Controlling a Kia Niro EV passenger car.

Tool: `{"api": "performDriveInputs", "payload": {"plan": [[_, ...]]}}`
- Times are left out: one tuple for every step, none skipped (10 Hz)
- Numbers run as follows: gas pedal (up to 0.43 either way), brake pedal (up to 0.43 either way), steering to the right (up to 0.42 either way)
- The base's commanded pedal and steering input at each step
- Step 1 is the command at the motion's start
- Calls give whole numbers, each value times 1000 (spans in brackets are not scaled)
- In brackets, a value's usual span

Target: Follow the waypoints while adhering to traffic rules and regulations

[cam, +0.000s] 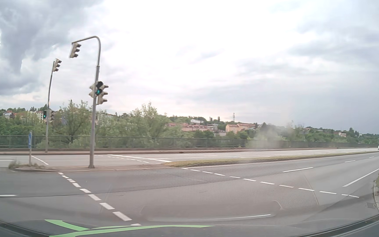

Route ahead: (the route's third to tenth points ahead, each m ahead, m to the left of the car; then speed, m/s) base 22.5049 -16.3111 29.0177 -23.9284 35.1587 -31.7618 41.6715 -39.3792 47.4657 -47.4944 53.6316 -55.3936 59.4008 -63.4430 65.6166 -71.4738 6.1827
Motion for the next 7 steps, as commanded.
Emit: {"api": "performDriveInputs", "payload": {"plan": [[110,0,330],[110,0,336],[130,0,337],[150,0,335],[157,0,335],[157,0,335],[189,0,334]]}}
